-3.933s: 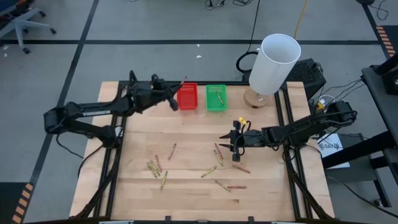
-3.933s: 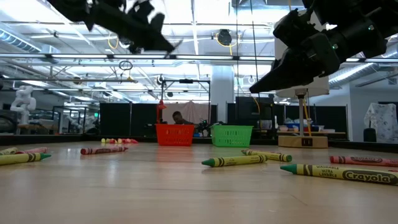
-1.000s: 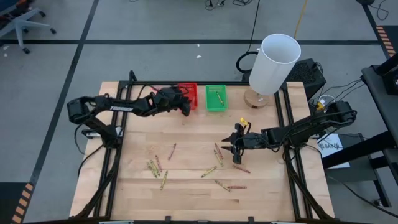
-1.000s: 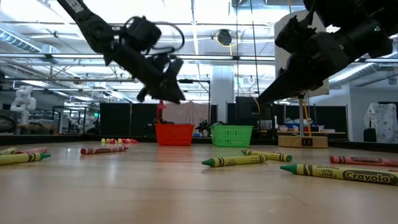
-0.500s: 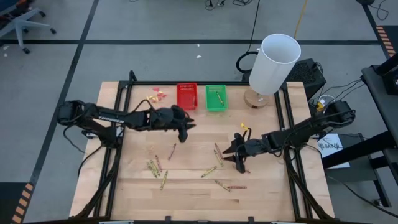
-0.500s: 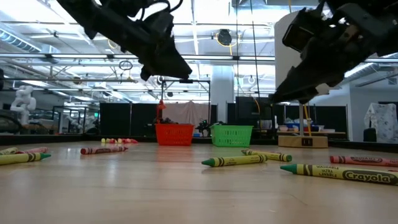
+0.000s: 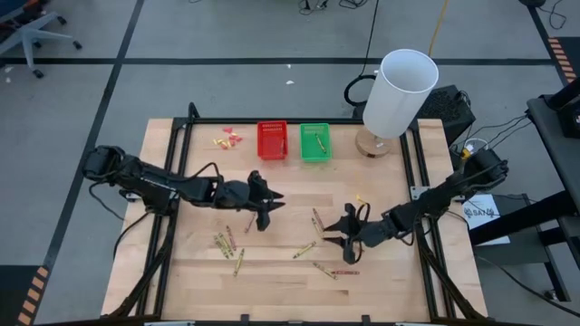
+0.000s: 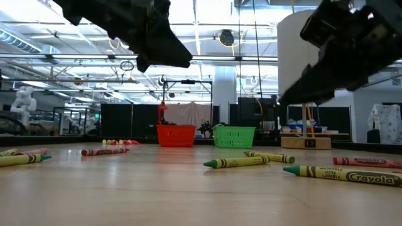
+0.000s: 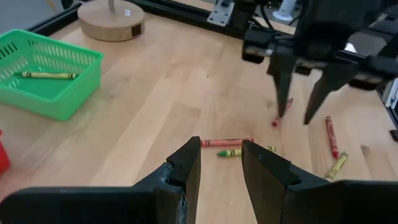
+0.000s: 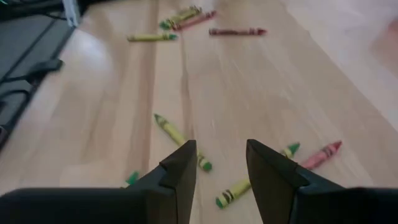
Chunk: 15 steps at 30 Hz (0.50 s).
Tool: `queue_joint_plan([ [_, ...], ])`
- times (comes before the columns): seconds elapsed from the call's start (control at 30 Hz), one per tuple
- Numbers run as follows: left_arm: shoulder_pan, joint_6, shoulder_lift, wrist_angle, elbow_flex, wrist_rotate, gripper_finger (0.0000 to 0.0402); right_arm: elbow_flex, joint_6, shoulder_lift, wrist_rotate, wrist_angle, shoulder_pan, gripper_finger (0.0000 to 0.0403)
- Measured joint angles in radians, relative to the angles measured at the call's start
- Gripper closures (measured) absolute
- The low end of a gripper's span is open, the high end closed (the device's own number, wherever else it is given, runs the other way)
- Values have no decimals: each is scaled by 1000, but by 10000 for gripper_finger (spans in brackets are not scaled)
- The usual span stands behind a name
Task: Sort crayons
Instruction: Put the green crayon into the green bin
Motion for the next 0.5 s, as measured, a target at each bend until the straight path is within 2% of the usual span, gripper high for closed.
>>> queue_joint_plan([
  [0.17,-52,-25,0,1,0,-45,285,51,-5,110,62,-5,23,275],
  [0.3,-84,-26,0,1,0,-75,285,101,-14,186,65,-8,27,275],
  [0.5,-120,-50,0,-3,-1,-103,285,145,-20,250,117,-13,28,275],
])
